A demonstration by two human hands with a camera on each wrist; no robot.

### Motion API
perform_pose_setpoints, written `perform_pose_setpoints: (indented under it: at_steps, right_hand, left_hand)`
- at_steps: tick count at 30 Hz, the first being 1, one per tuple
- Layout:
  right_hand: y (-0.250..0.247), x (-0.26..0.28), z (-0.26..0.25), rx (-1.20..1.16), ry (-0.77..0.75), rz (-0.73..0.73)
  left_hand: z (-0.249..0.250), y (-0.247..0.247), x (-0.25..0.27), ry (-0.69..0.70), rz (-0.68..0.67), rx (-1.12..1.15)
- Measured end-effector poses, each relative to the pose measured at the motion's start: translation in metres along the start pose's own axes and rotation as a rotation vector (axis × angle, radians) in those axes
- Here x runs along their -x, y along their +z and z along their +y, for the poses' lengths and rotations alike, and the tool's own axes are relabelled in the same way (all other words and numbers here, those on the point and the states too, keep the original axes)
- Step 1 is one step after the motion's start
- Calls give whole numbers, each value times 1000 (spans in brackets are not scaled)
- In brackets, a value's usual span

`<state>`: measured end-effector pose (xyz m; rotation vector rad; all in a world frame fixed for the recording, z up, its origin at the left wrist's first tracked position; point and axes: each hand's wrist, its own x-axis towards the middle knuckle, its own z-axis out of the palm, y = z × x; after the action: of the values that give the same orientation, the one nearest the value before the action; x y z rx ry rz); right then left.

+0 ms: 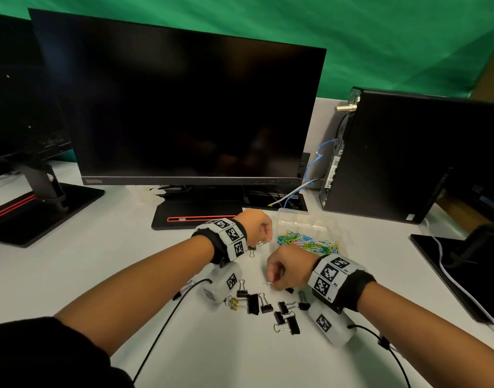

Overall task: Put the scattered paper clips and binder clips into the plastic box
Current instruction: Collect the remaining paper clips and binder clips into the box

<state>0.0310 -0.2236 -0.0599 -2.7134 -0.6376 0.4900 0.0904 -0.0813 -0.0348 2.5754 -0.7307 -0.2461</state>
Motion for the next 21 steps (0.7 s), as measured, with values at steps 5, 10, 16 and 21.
perform_pose_setpoints:
  at_steps: [5, 10, 16, 21]
  right_hand:
    - [-30, 12, 26, -79, 99, 150]
    - [-56, 22, 59, -104, 234, 311]
    - [-52, 19, 79, -97, 325, 384]
    - [-49, 16, 74, 4, 290, 416]
  left_hand:
    - [19, 12, -15, 5, 28, 145]
    - [33, 24, -28, 6, 32, 160]
    - [38, 25, -43, -20, 7, 205]
    - [33, 17, -36, 29, 37, 145]
